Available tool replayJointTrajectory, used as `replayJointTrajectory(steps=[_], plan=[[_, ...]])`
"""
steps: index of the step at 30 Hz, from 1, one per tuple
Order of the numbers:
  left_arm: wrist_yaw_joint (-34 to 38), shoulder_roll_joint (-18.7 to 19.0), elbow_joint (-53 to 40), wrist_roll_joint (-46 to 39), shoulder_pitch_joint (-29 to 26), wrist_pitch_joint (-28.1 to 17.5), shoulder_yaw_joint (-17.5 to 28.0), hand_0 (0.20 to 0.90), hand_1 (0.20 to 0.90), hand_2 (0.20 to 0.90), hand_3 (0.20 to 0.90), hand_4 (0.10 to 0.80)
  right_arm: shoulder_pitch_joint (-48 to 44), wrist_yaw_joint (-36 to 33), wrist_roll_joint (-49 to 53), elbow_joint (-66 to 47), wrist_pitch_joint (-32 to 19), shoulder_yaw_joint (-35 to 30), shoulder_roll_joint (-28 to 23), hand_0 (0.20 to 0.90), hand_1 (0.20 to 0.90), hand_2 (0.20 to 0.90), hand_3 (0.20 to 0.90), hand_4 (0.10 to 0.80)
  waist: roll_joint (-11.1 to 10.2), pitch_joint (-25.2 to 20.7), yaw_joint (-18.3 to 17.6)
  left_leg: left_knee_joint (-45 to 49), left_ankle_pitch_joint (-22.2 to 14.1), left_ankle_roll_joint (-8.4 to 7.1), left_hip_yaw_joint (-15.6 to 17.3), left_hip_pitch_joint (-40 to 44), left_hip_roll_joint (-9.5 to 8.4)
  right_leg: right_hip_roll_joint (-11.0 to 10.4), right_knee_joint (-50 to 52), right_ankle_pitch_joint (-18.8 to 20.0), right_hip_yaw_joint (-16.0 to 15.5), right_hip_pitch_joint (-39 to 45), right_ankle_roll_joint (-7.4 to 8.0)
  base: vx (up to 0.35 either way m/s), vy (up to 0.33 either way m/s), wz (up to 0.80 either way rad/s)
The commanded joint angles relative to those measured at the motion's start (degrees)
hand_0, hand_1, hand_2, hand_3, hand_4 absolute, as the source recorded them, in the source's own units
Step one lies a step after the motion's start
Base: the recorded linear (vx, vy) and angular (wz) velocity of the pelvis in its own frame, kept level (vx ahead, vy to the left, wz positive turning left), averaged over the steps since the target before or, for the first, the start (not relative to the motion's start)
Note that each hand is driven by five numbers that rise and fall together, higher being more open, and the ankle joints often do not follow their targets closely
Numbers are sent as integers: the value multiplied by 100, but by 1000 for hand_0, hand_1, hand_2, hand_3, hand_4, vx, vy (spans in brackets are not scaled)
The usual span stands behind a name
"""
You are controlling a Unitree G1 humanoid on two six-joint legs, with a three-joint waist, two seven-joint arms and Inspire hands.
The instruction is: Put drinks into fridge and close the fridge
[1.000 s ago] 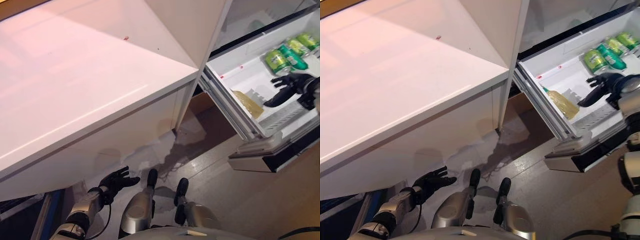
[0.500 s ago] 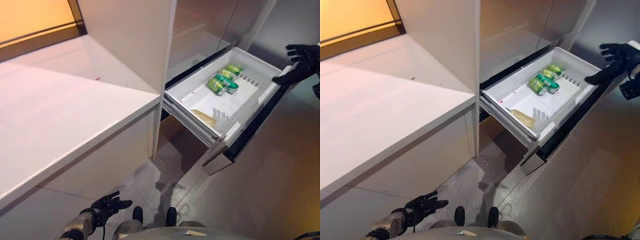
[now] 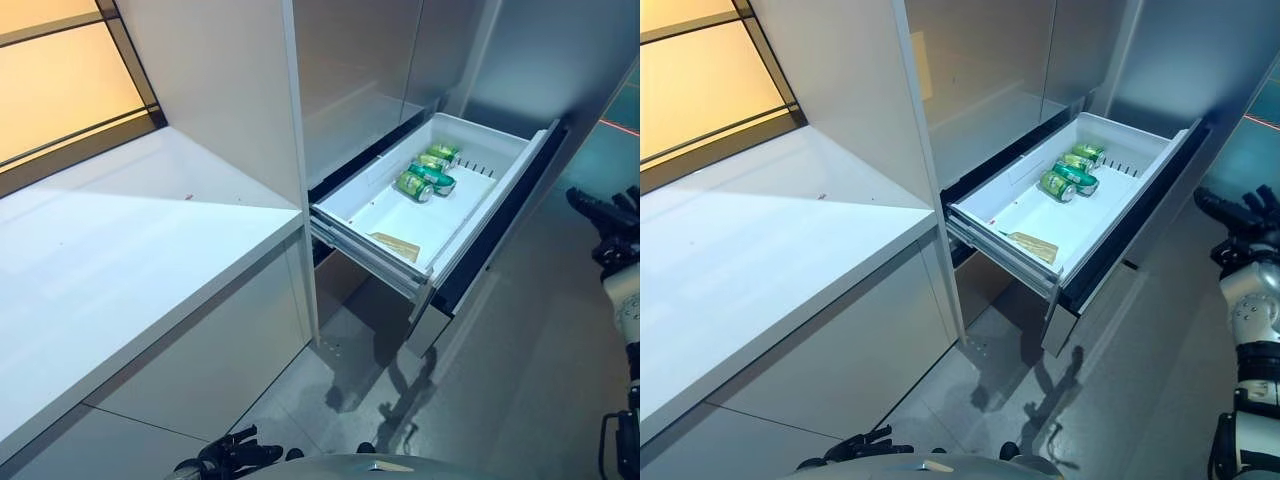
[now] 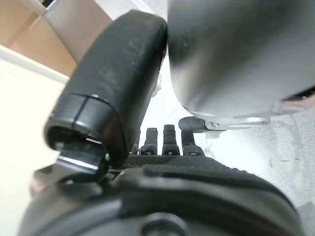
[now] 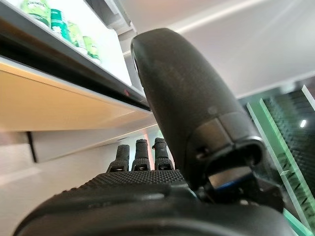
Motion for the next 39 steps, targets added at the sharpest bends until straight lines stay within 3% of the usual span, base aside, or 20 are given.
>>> replayJointTrajectory(steps=[1, 16, 21, 27, 39], plan=[[-46, 276, 92, -110, -158, -244, -357, 900, 900, 900, 900, 800, -661, -31, 252, -252, -1023, -371, -196, 900, 900, 900, 900, 800, -289, 28, 306, 1440, -1337, 320, -264, -370, -212, -415, 1794, -1088, -94, -388, 189, 21, -18, 11], [460, 343, -591, -429, -391, -13, -443, 900, 900, 900, 900, 800, -1391, 244, 1499, 432, -1302, -128, -83, 900, 900, 900, 900, 800, -167, 1182, 748, 3459, -1912, 560, -609, -2056, -457, -632, 3644, -1629, -287, -1698, -165, -82, 6, 18], [467, 336, -679, -549, -422, -44, -430, 900, 900, 900, 900, 800, -1618, 587, 1557, 519, -1142, 139, 32, 900, 900, 900, 900, 800, -126, 1381, 810, 3469, -1775, 554, -669, -2261, -465, -592, 3862, -1650, -264, -1959, -215, -77, 3, 0], [344, 268, -799, -760, -486, -255, -514, 900, 900, 900, 900, 800, -2072, 1830, 1648, 530, -920, 597, 126, 900, 900, 900, 900, 800, -21, 1562, 920, 3182, -1432, 471, -804, -2378, -490, -580, 3936, -1595, -325, -2174, -203, -74, 12, -2], [314, 314, -965, -851, -433, -345, -628, 900, 900, 900, 900, 800, -2923, 2237, 1288, 810, -1033, 1237, 234, 900, 900, 900, 900, 800, 188, 1651, 1238, 2598, -944, 309, -1153, -2256, -507, -681, 3927, -1621, -636, -2052, -177, -4, 5, 9]])
